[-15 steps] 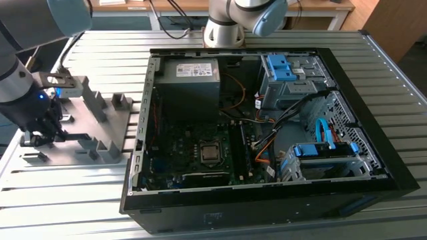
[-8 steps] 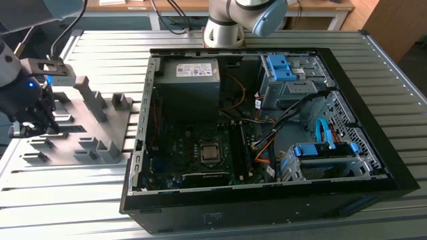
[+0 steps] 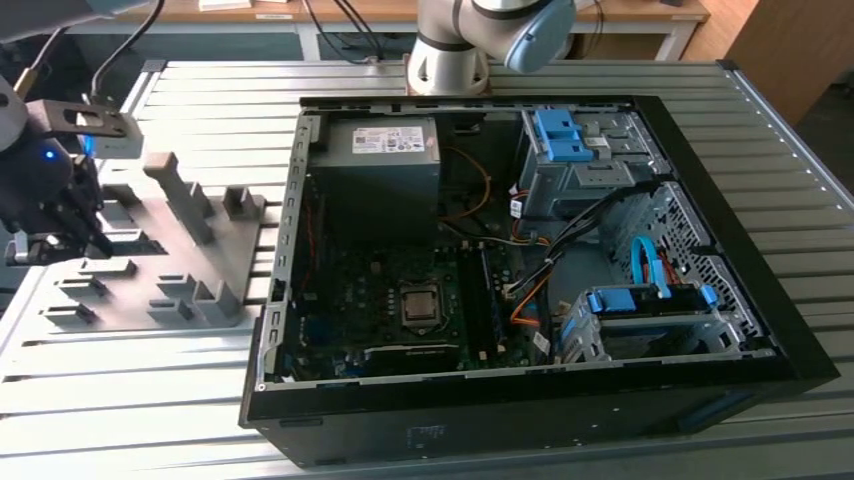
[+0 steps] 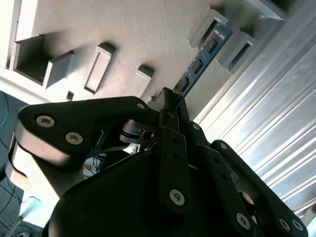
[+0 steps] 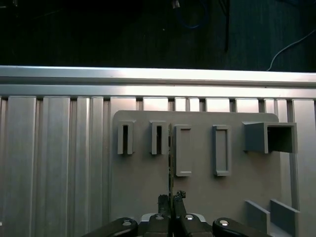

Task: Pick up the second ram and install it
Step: 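Pick up the second ram and move it above second insertion slot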

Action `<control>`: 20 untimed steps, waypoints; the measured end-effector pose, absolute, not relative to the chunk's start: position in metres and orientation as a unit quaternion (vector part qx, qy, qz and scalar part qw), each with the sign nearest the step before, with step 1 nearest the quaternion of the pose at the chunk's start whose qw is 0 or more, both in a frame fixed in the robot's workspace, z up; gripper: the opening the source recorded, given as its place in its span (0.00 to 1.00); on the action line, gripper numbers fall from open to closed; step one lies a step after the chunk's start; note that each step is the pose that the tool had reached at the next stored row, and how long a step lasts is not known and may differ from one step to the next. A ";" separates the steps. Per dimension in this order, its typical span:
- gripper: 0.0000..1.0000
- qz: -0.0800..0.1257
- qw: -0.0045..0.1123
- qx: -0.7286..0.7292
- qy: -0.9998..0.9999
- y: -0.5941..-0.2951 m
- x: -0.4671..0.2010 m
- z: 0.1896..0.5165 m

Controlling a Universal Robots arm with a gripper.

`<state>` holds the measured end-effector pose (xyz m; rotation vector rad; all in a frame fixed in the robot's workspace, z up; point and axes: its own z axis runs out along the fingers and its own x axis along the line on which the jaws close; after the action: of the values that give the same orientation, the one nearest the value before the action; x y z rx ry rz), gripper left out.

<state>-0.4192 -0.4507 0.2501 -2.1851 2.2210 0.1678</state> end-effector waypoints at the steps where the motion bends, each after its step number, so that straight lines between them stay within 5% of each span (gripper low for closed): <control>1: 0.14 0.054 0.011 -0.700 0.712 -0.451 -0.419 0.252; 20: 0.14 0.067 0.024 -0.700 0.711 -0.451 -0.419 0.283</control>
<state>-0.4192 -0.4507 0.2830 -2.1662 2.1993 0.2076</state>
